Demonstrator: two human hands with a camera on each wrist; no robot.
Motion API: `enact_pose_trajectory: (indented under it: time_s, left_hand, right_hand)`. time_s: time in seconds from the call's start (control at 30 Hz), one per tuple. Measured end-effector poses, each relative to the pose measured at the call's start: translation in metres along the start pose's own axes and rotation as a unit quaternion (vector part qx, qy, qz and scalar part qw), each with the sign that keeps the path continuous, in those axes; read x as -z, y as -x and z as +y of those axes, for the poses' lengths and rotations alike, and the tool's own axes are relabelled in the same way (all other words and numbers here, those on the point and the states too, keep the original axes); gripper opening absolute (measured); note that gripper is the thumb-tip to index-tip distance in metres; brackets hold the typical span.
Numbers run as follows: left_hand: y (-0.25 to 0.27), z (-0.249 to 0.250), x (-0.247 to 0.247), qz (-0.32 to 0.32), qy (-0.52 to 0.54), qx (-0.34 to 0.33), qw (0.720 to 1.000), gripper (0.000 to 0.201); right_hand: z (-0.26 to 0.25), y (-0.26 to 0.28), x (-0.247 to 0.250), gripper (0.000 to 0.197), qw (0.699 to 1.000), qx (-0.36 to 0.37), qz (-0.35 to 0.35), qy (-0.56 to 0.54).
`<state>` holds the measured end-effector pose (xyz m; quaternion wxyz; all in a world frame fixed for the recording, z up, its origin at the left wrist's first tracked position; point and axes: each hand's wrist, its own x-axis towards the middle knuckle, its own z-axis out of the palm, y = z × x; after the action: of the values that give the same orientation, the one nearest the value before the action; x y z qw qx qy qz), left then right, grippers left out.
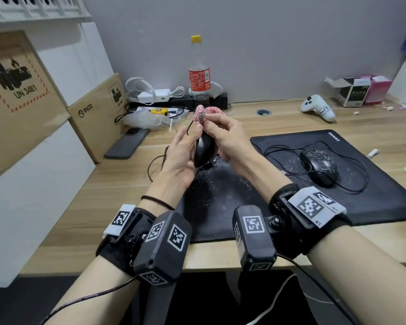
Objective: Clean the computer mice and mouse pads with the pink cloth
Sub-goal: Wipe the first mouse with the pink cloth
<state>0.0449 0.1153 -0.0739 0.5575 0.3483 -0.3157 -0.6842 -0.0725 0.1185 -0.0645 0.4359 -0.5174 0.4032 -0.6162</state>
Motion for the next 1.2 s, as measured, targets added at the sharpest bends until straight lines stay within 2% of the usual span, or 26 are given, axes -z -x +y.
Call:
enact_pose_trajectory:
  time_s: [0.1,0.23,0.33,0.4,0.47,0.53,0.6,0.67,0.77,0.83,0.9,1.0,1.1,1.2]
  left_hand:
    - [0.003,-0.003,-0.001,-0.026,-0.032,0.012,0.999,0.064]
    - [0.007,-0.004,0.003,-0.043,-0.074,0.020,0.996,0.065]
    - [0.010,-0.003,0.004,-0.049,-0.077,0.026,0.995,0.063]
    - [0.007,0.000,0.003,-0.051,-0.071,0.020,0.996,0.062]
    - [0.003,0.003,0.001,-0.030,-0.066,0.012,0.997,0.063]
    - [-0.001,0.005,-0.001,0.002,-0.050,0.011,0.999,0.046]
    - [-0.002,0.006,-0.004,0.026,-0.044,0.029,0.998,0.021]
    - [-0.002,0.006,-0.005,0.040,-0.042,0.046,0.997,0.007]
    - [-0.002,0.002,-0.006,0.021,-0.048,0.051,0.997,0.006]
    - [-0.002,0.000,-0.005,-0.014,-0.078,0.038,0.996,0.008]
    - [-0.002,-0.001,-0.001,-0.038,-0.116,0.027,0.992,0.017]
    - [0.002,-0.003,0.006,-0.036,-0.146,0.026,0.988,0.038]
    - [0.007,-0.002,0.010,-0.043,-0.150,0.027,0.987,0.040]
    - [0.011,0.007,0.008,-0.061,-0.157,0.007,0.986,0.050]
  right_hand:
    - [-0.004,-0.001,0.004,0.009,1.000,0.001,0.019,0.015]
    - [-0.006,-0.010,0.007,0.023,0.998,-0.037,0.044,0.023]
    - [-0.011,-0.017,0.007,0.013,0.988,-0.068,0.139,-0.025]
    - [-0.012,-0.019,0.010,0.012,0.983,-0.048,0.171,-0.038]
    - [-0.012,-0.018,0.013,0.023,0.991,-0.028,0.124,-0.032]
    - [-0.013,-0.010,0.012,0.031,0.998,-0.024,0.043,0.033]
    - [-0.015,-0.002,0.012,0.025,0.992,-0.019,-0.018,0.119]
    - [-0.012,0.003,0.011,0.014,0.985,-0.031,-0.047,0.164]
    - [-0.009,0.005,0.014,0.009,0.979,-0.043,-0.028,0.196]
    - [-0.009,0.002,0.016,0.014,0.980,-0.035,-0.008,0.198]
    - [-0.005,-0.005,0.018,0.018,0.979,-0.031,0.014,0.201]
    - [-0.004,-0.010,0.014,0.019,0.975,-0.029,0.055,0.214]
    - [-0.005,-0.018,0.009,0.019,0.974,-0.033,0.093,0.204]
    - [-0.009,-0.022,0.011,0.013,0.978,-0.057,0.136,0.144]
